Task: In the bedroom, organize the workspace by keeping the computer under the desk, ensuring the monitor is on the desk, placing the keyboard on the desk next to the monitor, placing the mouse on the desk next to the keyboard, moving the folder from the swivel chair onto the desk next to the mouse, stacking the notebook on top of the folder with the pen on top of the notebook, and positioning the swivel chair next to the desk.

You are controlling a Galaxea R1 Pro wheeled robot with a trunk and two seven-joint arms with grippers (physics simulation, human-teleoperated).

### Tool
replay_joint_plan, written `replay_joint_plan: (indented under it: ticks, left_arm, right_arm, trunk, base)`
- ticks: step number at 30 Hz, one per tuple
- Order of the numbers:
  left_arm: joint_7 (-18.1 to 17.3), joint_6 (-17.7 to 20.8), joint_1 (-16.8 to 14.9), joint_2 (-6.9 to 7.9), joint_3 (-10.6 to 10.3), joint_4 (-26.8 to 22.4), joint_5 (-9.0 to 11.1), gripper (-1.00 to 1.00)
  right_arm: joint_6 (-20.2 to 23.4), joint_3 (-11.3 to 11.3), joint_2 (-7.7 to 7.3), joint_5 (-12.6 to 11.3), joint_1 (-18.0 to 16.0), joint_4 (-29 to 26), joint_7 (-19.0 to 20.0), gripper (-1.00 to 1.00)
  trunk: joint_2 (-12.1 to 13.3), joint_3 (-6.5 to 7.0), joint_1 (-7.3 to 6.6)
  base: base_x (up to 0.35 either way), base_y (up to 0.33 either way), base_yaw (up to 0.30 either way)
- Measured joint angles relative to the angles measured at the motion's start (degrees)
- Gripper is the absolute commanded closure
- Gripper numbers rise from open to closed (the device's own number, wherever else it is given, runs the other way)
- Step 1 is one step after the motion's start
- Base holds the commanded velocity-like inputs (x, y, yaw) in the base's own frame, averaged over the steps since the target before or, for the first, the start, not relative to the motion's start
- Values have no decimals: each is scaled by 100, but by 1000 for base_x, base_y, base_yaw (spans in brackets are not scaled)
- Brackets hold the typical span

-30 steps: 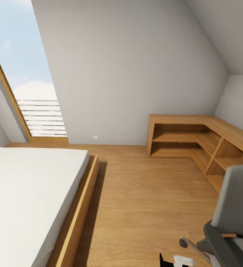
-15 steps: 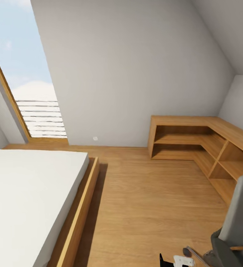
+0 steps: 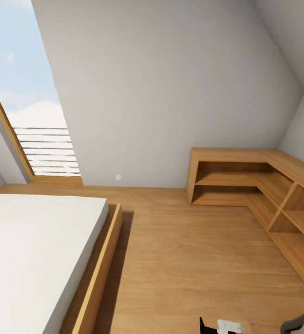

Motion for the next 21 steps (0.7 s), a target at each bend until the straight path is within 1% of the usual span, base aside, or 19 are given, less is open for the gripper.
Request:
replay_joint_plan:
  ticks: [21]
  left_arm:
    - [0, 4, 0, -2, -2, 3, 0, -100]
  right_arm:
    - [3, 0, 0, 5, 0, 2, 2, -100]
  trunk:
    - [0, 0, 0]
  base:
    - [333, 0, 0]
